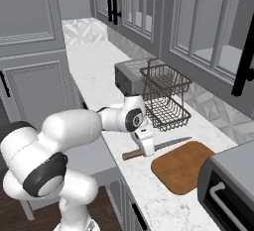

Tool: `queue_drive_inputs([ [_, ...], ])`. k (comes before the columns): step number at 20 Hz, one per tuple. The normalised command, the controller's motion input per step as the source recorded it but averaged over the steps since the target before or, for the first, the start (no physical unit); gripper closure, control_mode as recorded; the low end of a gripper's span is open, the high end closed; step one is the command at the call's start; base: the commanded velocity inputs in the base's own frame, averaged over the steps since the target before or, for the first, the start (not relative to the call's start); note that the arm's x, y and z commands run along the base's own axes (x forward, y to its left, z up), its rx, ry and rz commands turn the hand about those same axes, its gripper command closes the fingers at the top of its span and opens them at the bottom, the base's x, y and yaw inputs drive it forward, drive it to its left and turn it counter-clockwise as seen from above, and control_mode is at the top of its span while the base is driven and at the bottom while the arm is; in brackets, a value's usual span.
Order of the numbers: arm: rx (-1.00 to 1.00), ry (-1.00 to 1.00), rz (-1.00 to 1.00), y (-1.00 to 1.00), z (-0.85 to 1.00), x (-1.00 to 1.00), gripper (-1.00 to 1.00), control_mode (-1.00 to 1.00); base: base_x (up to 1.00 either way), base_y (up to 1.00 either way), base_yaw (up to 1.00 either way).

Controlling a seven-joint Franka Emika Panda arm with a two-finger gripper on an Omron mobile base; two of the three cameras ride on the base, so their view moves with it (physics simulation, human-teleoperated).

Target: Pick up the knife from the drawer and place it on the cutting board. Then place the meat from the plate to the cutting board.

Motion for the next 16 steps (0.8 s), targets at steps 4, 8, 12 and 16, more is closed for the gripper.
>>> queue_drive_inputs([
  [4, 0.03, 0.02, 0.05, -0.56, -0.07, 0.32, 1.00, -1.00, 0.00, 0.00, 0.00],
  [8, 0.00, 0.00, 0.07, -0.61, -0.17, 0.24, 1.00, -1.00, 0.00, 0.00, 0.00],
  [12, 0.00, 0.00, 0.06, -0.59, -0.29, 0.19, 1.00, -1.00, 0.00, 0.00, 0.00],
  [16, 0.00, 0.00, 0.00, -0.56, -0.33, 0.01, 1.00, -1.00, 0.00, 0.00, 0.00],
])
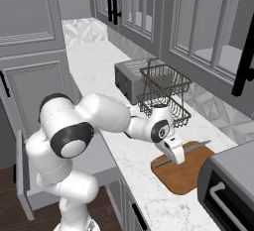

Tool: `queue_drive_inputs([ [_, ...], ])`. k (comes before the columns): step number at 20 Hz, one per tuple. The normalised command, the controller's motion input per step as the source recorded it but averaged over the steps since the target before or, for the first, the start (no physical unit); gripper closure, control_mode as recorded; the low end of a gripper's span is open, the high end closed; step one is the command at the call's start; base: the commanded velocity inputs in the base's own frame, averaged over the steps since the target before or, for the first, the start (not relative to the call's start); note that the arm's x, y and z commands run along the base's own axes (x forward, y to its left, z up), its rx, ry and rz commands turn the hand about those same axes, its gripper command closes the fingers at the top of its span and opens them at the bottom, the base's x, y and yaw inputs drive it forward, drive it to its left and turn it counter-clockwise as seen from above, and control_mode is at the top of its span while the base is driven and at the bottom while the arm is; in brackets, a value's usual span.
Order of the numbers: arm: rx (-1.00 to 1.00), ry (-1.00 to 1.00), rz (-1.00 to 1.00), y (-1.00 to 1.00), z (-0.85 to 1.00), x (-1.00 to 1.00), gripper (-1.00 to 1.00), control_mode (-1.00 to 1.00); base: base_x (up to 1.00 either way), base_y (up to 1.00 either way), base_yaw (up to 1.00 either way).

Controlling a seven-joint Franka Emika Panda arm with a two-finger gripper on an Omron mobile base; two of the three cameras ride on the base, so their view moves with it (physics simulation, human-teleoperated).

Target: Pick up the knife from the drawer and place it on the cutting board. Then place the meat from the plate to the cutting board.

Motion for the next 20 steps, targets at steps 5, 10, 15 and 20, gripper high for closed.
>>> queue_drive_inputs([
  [5, 0.00, 0.00, 0.00, -0.47, -0.20, 0.06, 1.00, -1.00, 0.00, 0.00, 0.00],
  [10, 0.00, 0.00, 0.00, -0.24, -0.01, 0.00, 1.00, -1.00, 0.00, 0.00, 0.00],
  [15, 0.00, 0.00, 0.00, -0.17, -0.03, -0.09, 1.00, -1.00, 0.00, 0.00, 0.00],
  [20, 0.00, 0.00, 0.06, -0.08, -0.14, -0.25, 1.00, -1.00, 0.00, 0.00, 0.00],
])
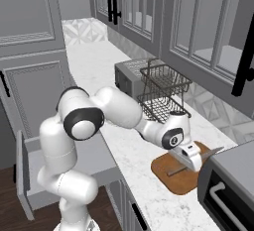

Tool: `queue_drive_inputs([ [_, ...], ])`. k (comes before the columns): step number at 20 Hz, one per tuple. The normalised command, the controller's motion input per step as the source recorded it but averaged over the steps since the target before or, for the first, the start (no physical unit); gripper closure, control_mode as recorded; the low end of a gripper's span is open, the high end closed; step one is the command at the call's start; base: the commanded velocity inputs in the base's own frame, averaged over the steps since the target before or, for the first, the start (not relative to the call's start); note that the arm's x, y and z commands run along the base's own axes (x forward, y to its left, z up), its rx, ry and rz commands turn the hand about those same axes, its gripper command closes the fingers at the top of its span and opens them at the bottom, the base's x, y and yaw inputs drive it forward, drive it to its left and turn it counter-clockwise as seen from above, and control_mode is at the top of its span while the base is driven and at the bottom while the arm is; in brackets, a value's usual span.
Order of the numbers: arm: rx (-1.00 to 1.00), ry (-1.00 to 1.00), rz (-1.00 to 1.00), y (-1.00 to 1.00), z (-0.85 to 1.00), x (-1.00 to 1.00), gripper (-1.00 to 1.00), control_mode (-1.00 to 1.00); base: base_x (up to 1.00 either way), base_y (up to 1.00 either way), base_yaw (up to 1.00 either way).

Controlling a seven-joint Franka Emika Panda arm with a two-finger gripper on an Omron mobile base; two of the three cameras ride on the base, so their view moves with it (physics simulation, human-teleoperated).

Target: Pick up the knife from the drawer and place it on the cutting board. Then place the meat from the plate to the cutting board.

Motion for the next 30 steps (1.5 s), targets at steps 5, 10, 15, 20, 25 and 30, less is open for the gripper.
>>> queue_drive_inputs([
  [5, 0.00, 0.00, 0.07, -0.17, -0.24, -0.02, 1.00, -1.00, 0.00, 0.00, 0.00],
  [10, 0.00, 0.00, 0.05, -0.28, -0.15, -0.02, 1.00, -1.00, 0.00, 0.00, 0.00],
  [15, 0.00, 0.00, 0.00, -0.39, 0.00, -0.20, 1.00, -1.00, 0.00, 0.00, 0.00],
  [20, 0.00, 0.00, 0.00, -0.12, 0.00, -0.14, 1.00, -1.00, 0.00, 0.00, 0.00],
  [25, -0.03, 0.00, 0.01, -0.02, -0.23, -0.03, 1.00, -1.00, 0.00, 0.00, 0.00],
  [30, -0.14, 0.00, 0.04, 0.32, -0.63, 0.00, -1.00, -1.00, 0.00, 0.00, 0.00],
])
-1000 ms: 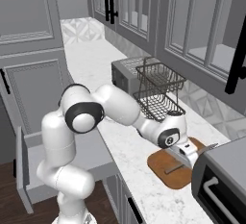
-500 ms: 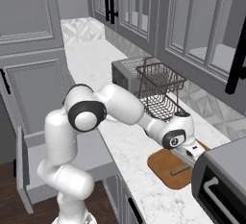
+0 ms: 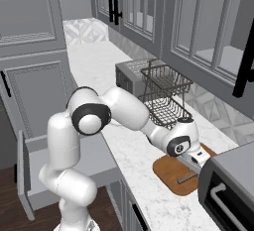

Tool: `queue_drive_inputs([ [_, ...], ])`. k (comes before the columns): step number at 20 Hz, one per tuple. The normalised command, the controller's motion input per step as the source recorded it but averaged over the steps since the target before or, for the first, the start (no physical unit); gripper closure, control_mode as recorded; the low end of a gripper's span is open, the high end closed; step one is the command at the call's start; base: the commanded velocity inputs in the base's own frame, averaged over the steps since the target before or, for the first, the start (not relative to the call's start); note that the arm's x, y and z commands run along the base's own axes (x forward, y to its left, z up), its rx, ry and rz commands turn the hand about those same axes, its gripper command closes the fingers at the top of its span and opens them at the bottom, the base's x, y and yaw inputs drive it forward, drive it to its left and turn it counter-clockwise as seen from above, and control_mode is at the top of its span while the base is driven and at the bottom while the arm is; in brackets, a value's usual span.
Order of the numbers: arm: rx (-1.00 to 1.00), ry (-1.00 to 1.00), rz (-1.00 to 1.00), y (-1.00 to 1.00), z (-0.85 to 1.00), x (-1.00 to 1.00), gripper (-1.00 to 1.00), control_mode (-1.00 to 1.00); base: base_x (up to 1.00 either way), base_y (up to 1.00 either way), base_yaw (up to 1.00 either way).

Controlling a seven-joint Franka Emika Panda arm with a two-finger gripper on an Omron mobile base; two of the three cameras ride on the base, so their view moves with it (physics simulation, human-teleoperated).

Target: Pick up the knife from the drawer and place it on the cutting board. Then place the meat from the plate to the cutting board.

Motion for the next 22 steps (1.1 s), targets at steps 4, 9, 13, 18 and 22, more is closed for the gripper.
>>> queue_drive_inputs([
  [4, 0.00, 0.00, 0.01, 0.00, -0.01, 0.00, -1.00, -1.00, 0.00, 0.00, 0.00],
  [9, 0.00, 0.00, 0.00, 0.02, 0.05, -0.16, -1.00, -1.00, 0.00, 0.00, 0.00],
  [13, 0.00, -0.05, 0.02, 0.25, 0.59, -0.34, -1.00, -1.00, 0.00, 0.00, 0.00],
  [18, 0.00, -0.10, 0.09, 0.64, 0.65, -0.10, -1.00, -1.00, 0.00, 0.00, 0.00],
  [22, 0.00, -0.21, 0.17, 0.86, 0.39, 0.00, -1.00, -1.00, 0.00, 0.00, 0.00],
])
